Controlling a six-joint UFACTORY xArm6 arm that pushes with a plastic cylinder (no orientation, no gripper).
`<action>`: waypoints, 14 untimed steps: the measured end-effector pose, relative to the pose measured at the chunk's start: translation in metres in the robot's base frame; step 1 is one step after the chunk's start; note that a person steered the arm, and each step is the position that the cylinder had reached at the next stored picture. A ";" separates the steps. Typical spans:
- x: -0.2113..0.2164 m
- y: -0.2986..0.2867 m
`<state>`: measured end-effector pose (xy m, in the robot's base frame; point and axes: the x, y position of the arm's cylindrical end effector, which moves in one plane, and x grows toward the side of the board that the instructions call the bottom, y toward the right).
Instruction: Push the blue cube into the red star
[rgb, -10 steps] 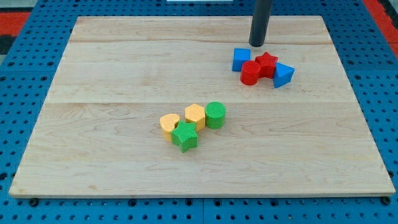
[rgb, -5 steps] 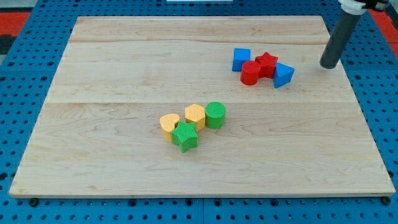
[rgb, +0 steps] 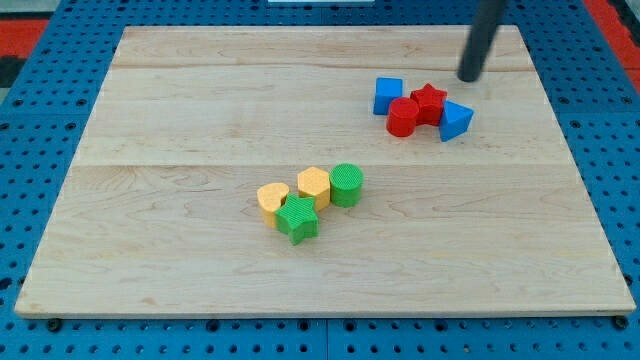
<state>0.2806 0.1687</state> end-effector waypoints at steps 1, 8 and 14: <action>-0.006 -0.060; 0.040 -0.107; 0.094 -0.105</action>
<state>0.3742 0.0634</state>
